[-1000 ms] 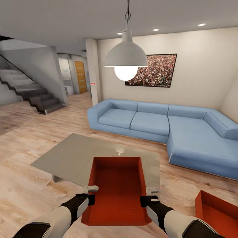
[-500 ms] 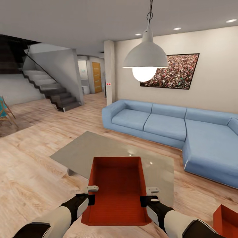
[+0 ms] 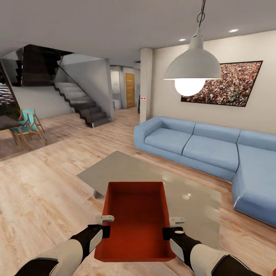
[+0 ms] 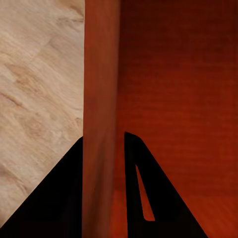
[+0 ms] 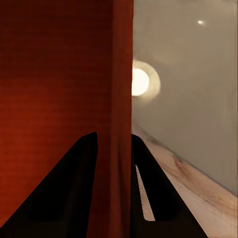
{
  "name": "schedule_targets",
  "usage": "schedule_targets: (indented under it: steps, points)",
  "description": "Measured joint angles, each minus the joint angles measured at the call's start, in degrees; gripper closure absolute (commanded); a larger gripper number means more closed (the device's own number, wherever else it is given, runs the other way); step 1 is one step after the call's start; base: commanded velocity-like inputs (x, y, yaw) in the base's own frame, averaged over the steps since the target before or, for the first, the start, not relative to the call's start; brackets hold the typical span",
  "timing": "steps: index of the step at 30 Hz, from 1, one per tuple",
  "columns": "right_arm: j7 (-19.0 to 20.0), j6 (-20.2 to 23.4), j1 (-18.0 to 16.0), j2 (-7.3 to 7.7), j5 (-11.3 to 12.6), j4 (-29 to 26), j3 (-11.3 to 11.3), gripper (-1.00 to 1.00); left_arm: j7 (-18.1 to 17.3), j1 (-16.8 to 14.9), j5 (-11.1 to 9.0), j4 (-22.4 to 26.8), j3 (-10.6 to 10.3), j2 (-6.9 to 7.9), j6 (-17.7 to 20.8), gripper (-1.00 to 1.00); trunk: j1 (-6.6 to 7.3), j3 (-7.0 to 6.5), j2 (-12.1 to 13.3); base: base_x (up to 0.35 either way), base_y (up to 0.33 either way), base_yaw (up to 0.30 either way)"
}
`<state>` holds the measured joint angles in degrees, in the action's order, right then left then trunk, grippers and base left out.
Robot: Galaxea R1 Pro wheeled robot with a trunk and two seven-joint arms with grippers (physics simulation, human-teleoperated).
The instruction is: Move the two storage containers from the living room to the garage. In the garage, place one container on the floor and stack the other container on top of it (either order is fine).
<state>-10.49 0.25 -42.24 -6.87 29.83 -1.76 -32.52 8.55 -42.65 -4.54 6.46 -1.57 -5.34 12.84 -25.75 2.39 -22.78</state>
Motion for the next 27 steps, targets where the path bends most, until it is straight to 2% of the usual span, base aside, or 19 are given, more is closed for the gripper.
schedule_targets:
  steps: [27]
  points:
    - [0.0,0.0,0.0,0.03,0.0,0.0,0.0,1.0,0.1,0.0,-0.1,0.0,-0.1,-0.03,0.0,1.0,0.0,-0.6,0.0,0.0,0.0,0.292]
